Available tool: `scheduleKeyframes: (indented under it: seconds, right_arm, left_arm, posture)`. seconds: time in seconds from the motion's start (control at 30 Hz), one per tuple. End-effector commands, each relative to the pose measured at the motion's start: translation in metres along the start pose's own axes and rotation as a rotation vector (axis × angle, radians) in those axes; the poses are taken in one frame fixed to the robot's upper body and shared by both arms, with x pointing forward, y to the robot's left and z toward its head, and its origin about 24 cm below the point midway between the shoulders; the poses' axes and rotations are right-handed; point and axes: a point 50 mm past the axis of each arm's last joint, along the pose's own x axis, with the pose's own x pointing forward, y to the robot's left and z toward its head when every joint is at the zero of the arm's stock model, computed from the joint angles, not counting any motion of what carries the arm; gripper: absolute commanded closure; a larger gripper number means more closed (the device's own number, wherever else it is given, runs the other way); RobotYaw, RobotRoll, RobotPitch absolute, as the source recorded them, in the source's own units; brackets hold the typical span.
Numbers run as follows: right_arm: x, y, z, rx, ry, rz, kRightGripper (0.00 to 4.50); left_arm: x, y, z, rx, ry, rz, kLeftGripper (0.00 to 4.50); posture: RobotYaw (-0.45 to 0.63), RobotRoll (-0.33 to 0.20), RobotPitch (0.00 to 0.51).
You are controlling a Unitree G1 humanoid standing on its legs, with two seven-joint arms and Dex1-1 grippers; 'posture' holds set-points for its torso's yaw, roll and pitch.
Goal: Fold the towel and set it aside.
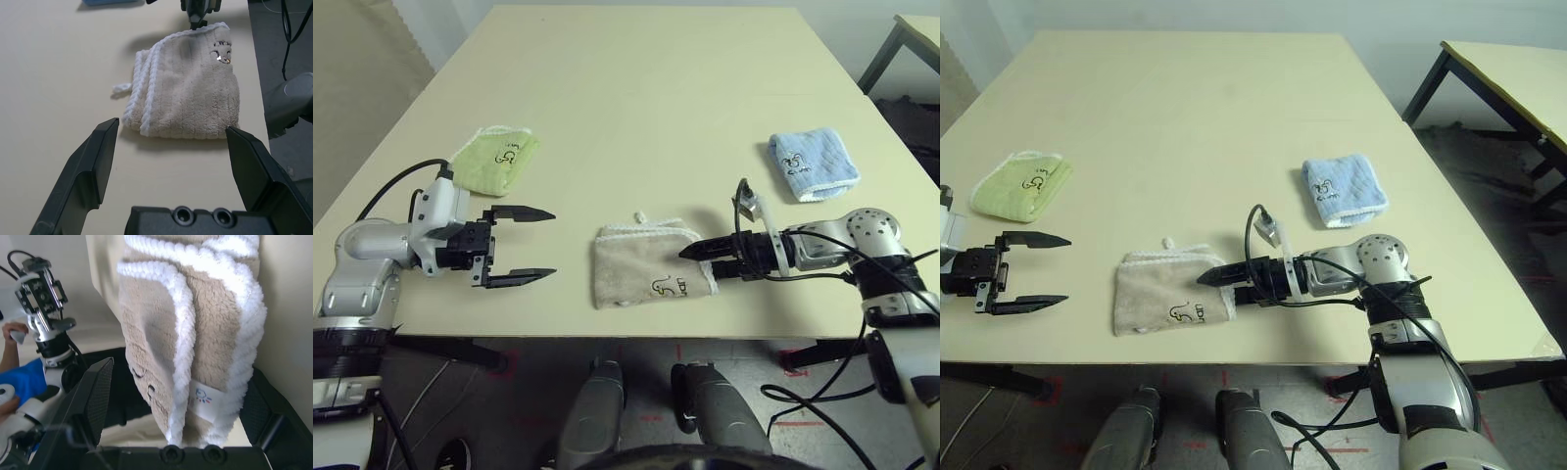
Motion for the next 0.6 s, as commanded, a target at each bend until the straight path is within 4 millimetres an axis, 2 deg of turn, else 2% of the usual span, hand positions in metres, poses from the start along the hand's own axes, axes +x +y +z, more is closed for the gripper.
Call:
scheduleKeyframes:
  seconds: [0.03, 0.13, 0.23, 0.4, 0.47, 0.6]
  right_arm:
    - [0.012, -0.01, -0.007, 0.025, 0.008, -0.075, 0.0]
    - [0.02, -0.008, -0.01, 0.013, 0.004, -0.074, 0.0]
    - [0.025, -0.007, -0.011, 0.006, -0.024, -0.082, 0.48]
    - [0.027, -0.007, -0.01, 0.011, -0.07, -0.101, 2.38]
    - [0.027, -0.006, -0.009, 0.013, -0.086, -0.107, 3.0]
    - [0.023, 0.001, 0.003, 0.02, -0.164, -0.085, 4.4]
  left_arm:
    - [0.005, -0.003, -0.001, -0.006, 0.001, -0.024, 0.04]
    - [0.007, -0.003, -0.002, -0.006, -0.002, -0.029, 0.04]
    - [0.009, -0.005, -0.002, -0.009, -0.007, -0.039, 0.0]
    - [0.009, -0.007, -0.004, -0.011, -0.008, -0.043, 0.0]
    - [0.009, -0.007, -0.005, -0.012, -0.008, -0.042, 0.0]
    - [0.008, -0.009, -0.009, -0.017, -0.009, -0.043, 0.0]
  posture:
    - [0.08, 0.0, 0.143]
    - [0.08, 0.0, 0.144]
    - [0.08, 0.0, 0.142]
    - [0.09, 0.0, 0.137]
    - [0.08, 0.0, 0.137]
    - [0.08, 0.0, 0.137]
